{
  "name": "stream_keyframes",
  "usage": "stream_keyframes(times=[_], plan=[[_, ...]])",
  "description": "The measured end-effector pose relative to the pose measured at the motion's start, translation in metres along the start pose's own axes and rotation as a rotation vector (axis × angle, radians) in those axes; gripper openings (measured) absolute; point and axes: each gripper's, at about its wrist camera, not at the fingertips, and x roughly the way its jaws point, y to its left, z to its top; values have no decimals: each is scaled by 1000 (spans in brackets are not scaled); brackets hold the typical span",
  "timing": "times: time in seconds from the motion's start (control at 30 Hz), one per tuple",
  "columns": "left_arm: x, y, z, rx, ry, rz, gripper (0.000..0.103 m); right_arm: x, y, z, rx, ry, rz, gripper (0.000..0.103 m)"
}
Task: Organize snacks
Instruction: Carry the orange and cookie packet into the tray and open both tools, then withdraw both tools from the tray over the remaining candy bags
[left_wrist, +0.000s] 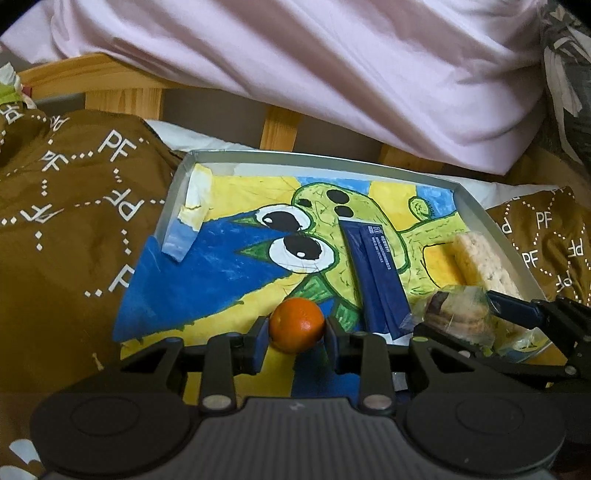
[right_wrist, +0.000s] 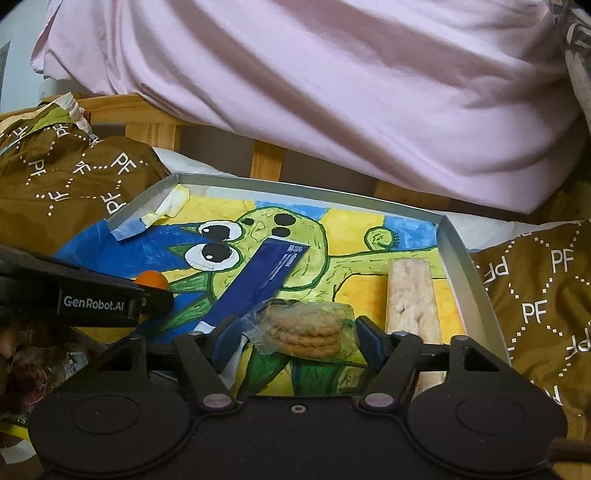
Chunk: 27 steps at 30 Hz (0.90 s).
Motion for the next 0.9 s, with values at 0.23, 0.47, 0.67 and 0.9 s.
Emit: stream_keyframes(times=[0.23,0.47,0.67,0.9], plan=[[-18,1,0,-30,2,-1,62,-18,-5,3,28,-19,8,89],[-62,-3,2,-13,-93,117,89,-60,-17,8,82,-92,-29,99],[-104,-8,1,-10,-167,156,102,-107,-29,7,146,-186,-38,102],[-154,-15,-16,8,-264,191,102,-154,-26,-2,171,-256,-37,102]])
